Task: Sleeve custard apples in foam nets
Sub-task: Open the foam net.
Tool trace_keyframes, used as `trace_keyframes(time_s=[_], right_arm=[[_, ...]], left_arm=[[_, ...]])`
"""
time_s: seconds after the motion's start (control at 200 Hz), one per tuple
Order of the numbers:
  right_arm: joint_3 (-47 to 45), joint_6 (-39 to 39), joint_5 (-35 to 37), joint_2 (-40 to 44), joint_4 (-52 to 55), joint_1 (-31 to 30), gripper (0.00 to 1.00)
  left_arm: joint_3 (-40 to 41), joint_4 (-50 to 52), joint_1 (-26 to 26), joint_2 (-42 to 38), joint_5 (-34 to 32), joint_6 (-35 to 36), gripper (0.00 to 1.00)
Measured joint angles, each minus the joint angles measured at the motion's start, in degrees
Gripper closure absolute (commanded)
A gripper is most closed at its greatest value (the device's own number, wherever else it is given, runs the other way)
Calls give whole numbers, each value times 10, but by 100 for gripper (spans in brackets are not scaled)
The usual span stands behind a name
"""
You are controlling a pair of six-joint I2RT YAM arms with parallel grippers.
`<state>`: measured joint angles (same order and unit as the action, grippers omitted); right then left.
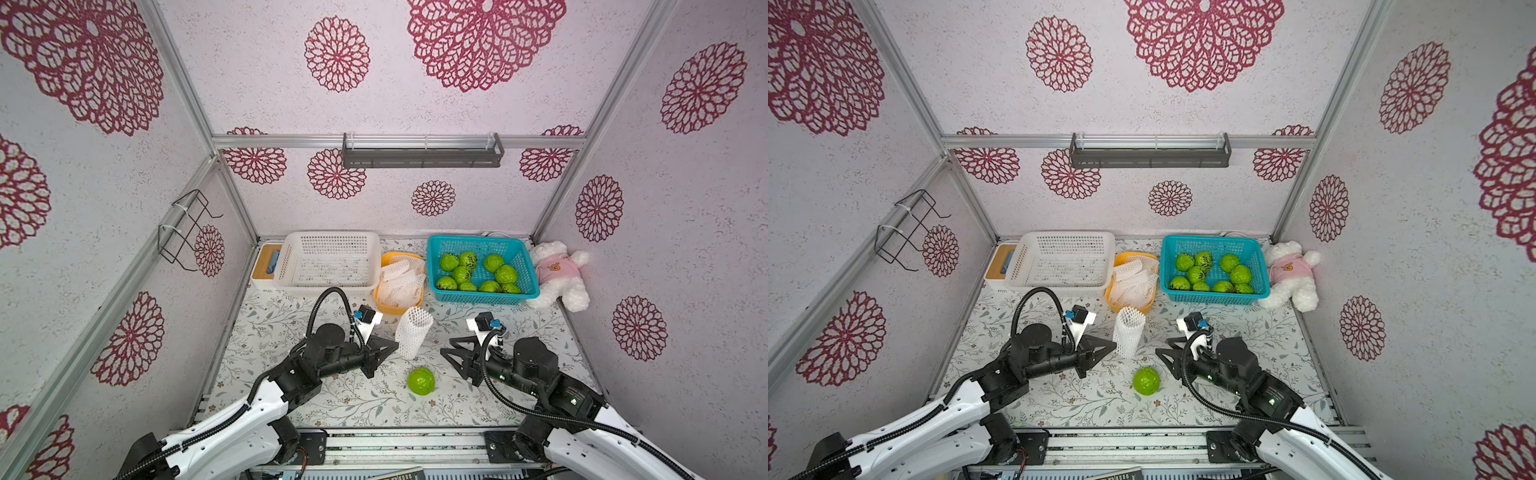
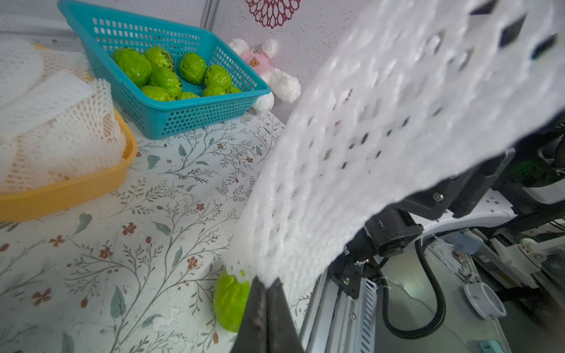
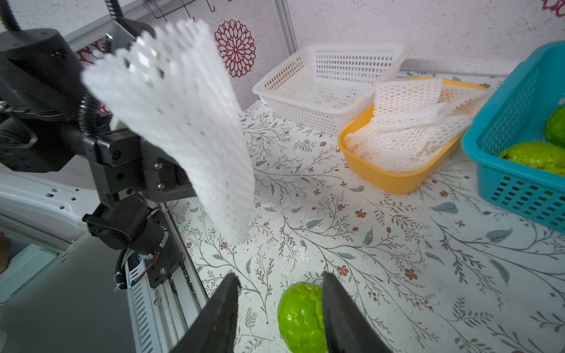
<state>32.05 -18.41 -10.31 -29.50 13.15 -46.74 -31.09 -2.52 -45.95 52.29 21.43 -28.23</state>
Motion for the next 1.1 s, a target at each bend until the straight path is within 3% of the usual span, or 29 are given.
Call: trace_keyframes(time_s=[0.19, 0.37, 0.791, 0.891, 0.981, 1.101], right_arm=[[-1, 0, -18, -9, -43, 0, 58], [-1, 2, -47, -74, -81, 0, 68], [-18, 1, -33, -115, -129, 0, 84], [-18, -2, -27, -126, -135, 0, 92], [-18, -8, -14, -130, -133, 0, 99], [-18, -9, 9, -130, -125, 0, 100]], left_arm=[[-13, -13, 0, 72, 56, -31, 100], [-13, -49, 0, 125, 90, -73, 99], [-13, -104, 0, 144, 118, -115, 92], [-11, -111, 0, 144, 113, -119, 83], [0, -116, 0, 144, 102, -122, 60], [18, -107, 0, 141, 72, -120, 36]])
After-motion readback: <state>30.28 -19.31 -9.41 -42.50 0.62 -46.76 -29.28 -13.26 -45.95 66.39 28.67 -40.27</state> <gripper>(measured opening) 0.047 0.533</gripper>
